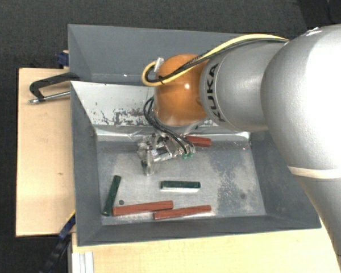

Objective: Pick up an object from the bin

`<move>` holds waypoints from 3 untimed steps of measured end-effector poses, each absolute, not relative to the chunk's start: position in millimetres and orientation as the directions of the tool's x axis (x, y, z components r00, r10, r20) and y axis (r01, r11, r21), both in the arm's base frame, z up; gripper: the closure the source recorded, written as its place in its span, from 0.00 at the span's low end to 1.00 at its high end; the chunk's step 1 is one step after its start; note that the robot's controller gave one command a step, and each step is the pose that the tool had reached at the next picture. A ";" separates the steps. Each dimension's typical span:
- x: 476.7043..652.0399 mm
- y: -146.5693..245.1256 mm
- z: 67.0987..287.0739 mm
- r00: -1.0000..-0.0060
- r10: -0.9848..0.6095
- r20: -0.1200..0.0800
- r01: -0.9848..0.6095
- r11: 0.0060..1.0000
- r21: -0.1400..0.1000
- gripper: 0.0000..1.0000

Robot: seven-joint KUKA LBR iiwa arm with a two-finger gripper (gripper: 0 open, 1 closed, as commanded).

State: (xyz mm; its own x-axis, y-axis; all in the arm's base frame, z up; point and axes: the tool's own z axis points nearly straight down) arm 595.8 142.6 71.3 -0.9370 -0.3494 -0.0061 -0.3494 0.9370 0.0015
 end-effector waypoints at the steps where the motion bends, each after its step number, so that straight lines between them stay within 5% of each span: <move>1: 599.0 138.3 194.9 -0.922 -0.387 -0.007 -0.387 0.922 0.001 1.00; 2: 599.0 138.2 194.8 -0.922 -0.386 -0.006 -0.386 0.922 0.001 1.00; 3: 592.1 136.4 239.5 -0.934 -0.357 -0.002 -0.357 0.934 0.002 1.00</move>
Offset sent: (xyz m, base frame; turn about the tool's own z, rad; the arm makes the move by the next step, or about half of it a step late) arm 0.0000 0.0000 0.0000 0.0000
